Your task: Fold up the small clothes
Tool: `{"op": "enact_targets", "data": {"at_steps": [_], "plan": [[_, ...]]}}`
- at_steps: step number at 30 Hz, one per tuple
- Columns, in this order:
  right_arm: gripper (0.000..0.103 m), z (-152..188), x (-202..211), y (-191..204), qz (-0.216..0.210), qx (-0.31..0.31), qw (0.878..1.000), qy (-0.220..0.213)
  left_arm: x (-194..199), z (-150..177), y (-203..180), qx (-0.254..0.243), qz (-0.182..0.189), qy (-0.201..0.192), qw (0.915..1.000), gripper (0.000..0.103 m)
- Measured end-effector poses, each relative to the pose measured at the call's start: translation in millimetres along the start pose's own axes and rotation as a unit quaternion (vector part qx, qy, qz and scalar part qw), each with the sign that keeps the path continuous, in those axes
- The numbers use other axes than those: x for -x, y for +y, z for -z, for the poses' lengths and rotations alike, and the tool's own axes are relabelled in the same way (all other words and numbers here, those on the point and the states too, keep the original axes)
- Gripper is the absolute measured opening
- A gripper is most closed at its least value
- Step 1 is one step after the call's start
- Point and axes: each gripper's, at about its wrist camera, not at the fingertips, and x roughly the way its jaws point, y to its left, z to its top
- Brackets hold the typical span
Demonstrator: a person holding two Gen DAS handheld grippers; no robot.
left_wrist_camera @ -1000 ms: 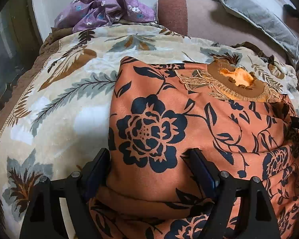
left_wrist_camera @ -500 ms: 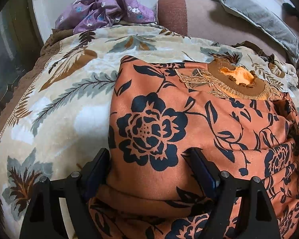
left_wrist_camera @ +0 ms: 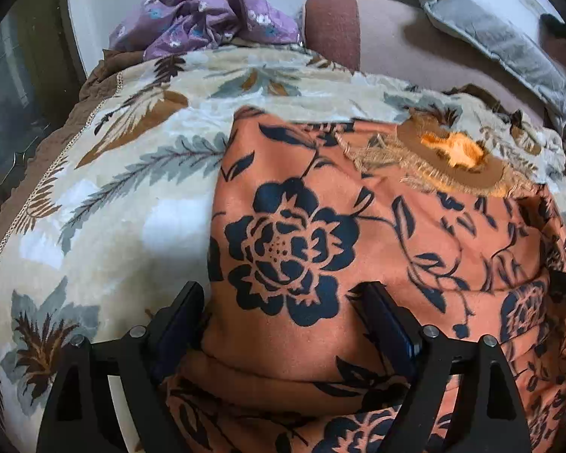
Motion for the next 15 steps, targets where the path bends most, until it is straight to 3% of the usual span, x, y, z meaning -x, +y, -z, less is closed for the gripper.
{"op": "enact_targets", "data": {"at_steps": [5, 8, 15], "plan": [[0.014, 10, -1, 27, -0.052, 0.014, 0.998, 0.011, 15, 0, -10, -0.016, 0.026, -0.024, 0.9992, 0.087], [0.014, 19, -17, 42, -0.017, 0.05, 0.999, 0.009, -2, 3, -14, -0.034, 0.005, 0.01, 0.9994, 0.088], [0.014, 25, 18, 24, -0.029, 0.035, 0.999, -0.001, 11, 5, -16, -0.04, 0.002, -0.005, 0.9992, 0.09]]}}
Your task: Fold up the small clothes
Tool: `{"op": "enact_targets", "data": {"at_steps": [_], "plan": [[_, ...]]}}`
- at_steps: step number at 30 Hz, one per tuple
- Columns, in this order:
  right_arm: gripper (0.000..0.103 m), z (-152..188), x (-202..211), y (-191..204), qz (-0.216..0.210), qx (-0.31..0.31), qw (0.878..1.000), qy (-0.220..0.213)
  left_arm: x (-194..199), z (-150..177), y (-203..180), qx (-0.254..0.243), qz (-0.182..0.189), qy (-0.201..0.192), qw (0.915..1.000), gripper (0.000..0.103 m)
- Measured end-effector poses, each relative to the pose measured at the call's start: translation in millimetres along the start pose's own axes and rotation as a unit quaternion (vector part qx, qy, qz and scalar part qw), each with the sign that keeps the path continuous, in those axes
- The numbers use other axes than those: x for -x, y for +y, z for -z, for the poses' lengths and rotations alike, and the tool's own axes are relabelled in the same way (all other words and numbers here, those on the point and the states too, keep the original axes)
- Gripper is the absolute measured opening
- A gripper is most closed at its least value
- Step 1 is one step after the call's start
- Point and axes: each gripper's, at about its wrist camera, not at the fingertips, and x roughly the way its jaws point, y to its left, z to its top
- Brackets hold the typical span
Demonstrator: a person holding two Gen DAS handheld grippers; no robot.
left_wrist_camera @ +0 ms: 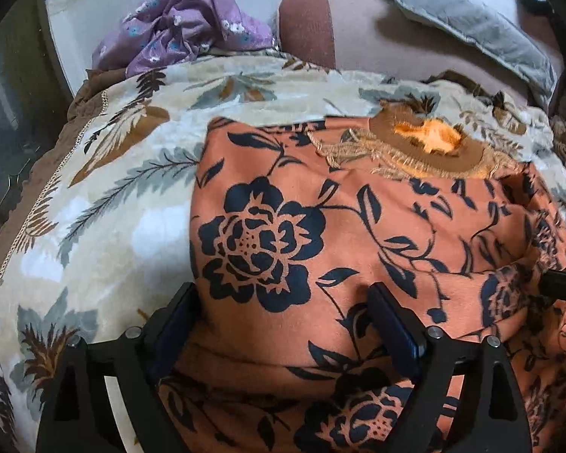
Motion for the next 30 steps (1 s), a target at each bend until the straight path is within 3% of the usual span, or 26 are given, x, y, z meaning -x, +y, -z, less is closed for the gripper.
{"op": "enact_targets", "data": {"at_steps": [7, 14, 17, 20, 22, 26, 30], "plan": [[0.014, 51, 58, -51, 0.023, -0.038, 0.999, -0.022, 57, 16, -7, -0.036, -0.005, -0.064, 0.9973, 0.09], [0.014, 115, 90, -77, 0.02, -0.056, 0.998, -0.006, 108, 59, -34, -0.066, -0.001, -0.087, 0.994, 0.09], [0.015, 140, 90, -79, -0.003, -0.072, 0.997, 0.009, 116, 90, -42, -0.069, -0.005, -0.067, 0.9954, 0.09], [0.015, 166, 80, -76, -0.003, -0.073, 0.997, 0.039, 112, 126, -46, -0.062, -0.005, -0.007, 0.9981, 0.09], [0.016, 177, 82, -72, -0.008, -0.07, 0.997, 0.025, 107, 147, -44, -0.054, 0.006, 0.033, 0.998, 0.09], [0.018, 195, 89, -71, -0.025, -0.067, 0.997, 0.035, 123, 164, -35, -0.036, 0.007, 0.037, 0.9986, 0.09], [0.019, 208, 91, -77, -0.044, -0.079, 0.995, 0.03, 137, 175, -31, -0.038, -0.028, 0.031, 0.9984, 0.09]]}}
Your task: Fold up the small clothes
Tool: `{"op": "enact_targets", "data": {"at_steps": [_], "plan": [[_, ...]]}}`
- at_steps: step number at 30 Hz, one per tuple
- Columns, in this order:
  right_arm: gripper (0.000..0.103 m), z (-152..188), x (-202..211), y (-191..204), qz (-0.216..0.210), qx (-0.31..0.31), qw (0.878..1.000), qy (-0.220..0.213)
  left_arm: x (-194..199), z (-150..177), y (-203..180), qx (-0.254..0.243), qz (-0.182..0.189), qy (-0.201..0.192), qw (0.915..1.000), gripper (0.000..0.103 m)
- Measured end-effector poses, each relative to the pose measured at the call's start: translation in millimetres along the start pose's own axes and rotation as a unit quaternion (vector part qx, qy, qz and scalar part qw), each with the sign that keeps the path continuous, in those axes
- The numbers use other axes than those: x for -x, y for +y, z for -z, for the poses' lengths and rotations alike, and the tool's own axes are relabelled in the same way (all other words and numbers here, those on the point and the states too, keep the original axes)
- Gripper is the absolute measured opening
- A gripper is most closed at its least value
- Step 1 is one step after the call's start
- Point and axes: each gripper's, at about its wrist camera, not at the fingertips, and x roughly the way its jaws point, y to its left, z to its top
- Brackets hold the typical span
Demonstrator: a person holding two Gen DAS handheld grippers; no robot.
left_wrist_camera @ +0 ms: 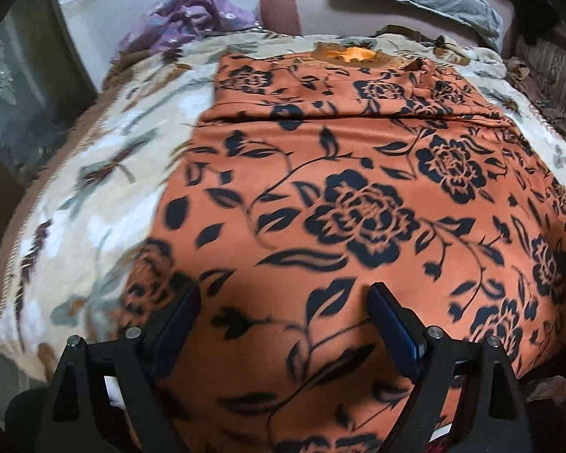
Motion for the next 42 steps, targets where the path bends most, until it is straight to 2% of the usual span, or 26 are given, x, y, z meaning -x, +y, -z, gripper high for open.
{"op": "enact_targets", "data": {"at_steps": [3, 6, 10, 12, 15, 16, 17, 22, 26, 31, 34, 38, 42], "plan": [[0.019, 3, 4, -2, -0.004, -0.001, 1.0, -0.009, 14, 5, 3, 0.007, -0.013, -0.011, 0.9998, 0.09], [0.019, 7, 9, 6, 0.004, 0.019, 0.999, -0.027, 30, 6, 4, 0.009, -0.024, -0.027, 0.9993, 0.09], [0.02, 7, 17, 17, -0.008, 0.042, 0.998, -0.05, 40, 4, 0, 0.009, -0.03, -0.04, 0.9987, 0.09], [0.026, 6, 14, 22, -0.011, 0.047, 0.998, -0.051, 40, 3, -2, 0.006, -0.033, -0.041, 0.9986, 0.09], [0.041, 8, 7, 25, -0.018, 0.042, 0.998, -0.04, 39, 5, -6, 0.001, -0.035, -0.036, 0.9987, 0.09], [0.056, 8, 6, 26, -0.024, 0.04, 0.998, -0.04, 39, 6, -7, 0.001, -0.036, -0.035, 0.9988, 0.09], [0.06, 9, 7, 25, -0.027, 0.038, 0.998, -0.047, 38, 7, -7, 0.001, -0.036, -0.034, 0.9988, 0.09], [0.06, 7, 15, 21, -0.026, 0.035, 0.996, -0.083, 35, 7, -9, 0.005, -0.035, -0.029, 0.999, 0.09], [0.06, 2, 16, 13, -0.027, 0.014, 0.995, -0.093, 28, 0, -9, 0.007, -0.029, -0.023, 0.9993, 0.09], [0.059, -13, 12, 15, -0.027, 0.016, 0.994, -0.101, 7, -37, 6, 0.032, -0.018, -0.012, 0.9993, 0.09], [0.058, -38, 11, 16, -0.04, 0.011, 0.993, -0.107, -11, -76, 22, 0.045, -0.029, -0.01, 0.9985, 0.09], [0.058, -96, 14, 13, -0.04, 0.003, 0.991, -0.131, -35, -141, 40, 0.053, -0.069, -0.026, 0.9959, 0.09], [0.054, -163, 6, 7, -0.043, 0.001, 0.988, -0.147, -59, -188, 47, 0.064, -0.082, -0.022, 0.9943, 0.09]]}}
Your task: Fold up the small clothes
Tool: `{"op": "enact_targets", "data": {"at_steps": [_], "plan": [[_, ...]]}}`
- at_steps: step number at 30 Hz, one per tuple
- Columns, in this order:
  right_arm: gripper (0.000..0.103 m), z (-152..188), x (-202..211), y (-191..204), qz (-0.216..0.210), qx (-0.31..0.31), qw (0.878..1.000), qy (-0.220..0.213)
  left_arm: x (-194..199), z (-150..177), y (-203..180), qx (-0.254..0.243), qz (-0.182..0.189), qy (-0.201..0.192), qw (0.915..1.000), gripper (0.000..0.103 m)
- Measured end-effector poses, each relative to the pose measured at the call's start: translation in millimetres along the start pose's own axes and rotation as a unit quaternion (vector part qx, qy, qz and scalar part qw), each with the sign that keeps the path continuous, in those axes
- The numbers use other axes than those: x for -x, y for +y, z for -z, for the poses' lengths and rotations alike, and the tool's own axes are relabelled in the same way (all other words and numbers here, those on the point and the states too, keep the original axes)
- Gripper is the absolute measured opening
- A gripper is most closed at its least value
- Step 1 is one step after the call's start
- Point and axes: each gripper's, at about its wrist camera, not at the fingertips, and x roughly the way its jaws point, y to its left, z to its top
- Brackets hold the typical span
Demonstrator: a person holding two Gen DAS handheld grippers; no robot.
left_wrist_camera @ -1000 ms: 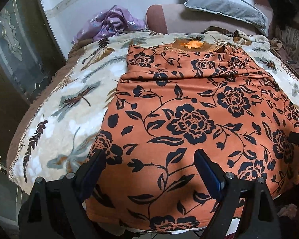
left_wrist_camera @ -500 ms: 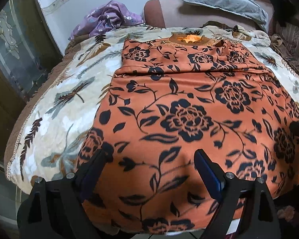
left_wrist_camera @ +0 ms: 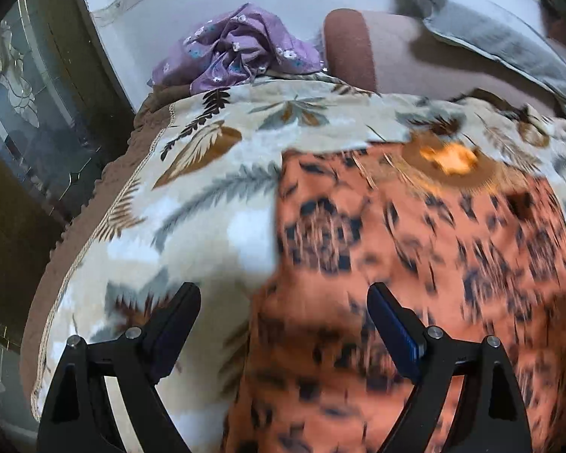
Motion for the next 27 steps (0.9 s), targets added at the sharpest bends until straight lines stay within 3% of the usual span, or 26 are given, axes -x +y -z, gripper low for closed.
{"op": "enact_targets", "data": {"at_steps": [2, 6, 9, 10, 12, 14, 18, 23, 27], "plan": [[0.038, -20, -16, -7, -0.006, -0.004, 1.0, 0.008, -15, -13, -3, 0.008, 0.001, 0.007, 0.9999, 0.09], [0.034, -38, -46, -21, 0.004, -0.015, 0.999, 0.031, -60, -19, -17, 0.014, -0.012, 0.049, 0.9986, 0.09], [0.032, -35, -72, -30, 0.044, -0.017, 0.996, 0.071, -90, -4, -25, 0.017, -0.026, 0.1, 0.9945, 0.091], [0.03, -34, -78, -36, 0.041, -0.029, 0.995, 0.083, -88, -1, -22, 0.037, -0.025, 0.086, 0.9953, 0.091], [0.029, -35, -74, -37, 0.031, -0.039, 0.996, 0.078, -86, -2, -20, 0.05, -0.022, 0.097, 0.9938, 0.091], [0.029, -35, -63, -32, 0.027, -0.032, 0.997, 0.067, -78, -3, -19, 0.043, -0.013, 0.104, 0.9936, 0.091], [0.029, -24, -39, -17, 0.008, -0.011, 0.998, 0.06, -40, 9, -14, 0.027, 0.005, 0.082, 0.9963, 0.091], [0.034, -1, -24, 2, -0.018, 0.015, 0.996, 0.085, 9, 46, -15, -0.002, 0.029, 0.054, 0.9981, 0.091], [0.034, 28, -27, 21, 0.001, 0.066, 0.993, 0.101, 33, 90, -32, -0.051, 0.035, 0.053, 0.9967, 0.091]]}}
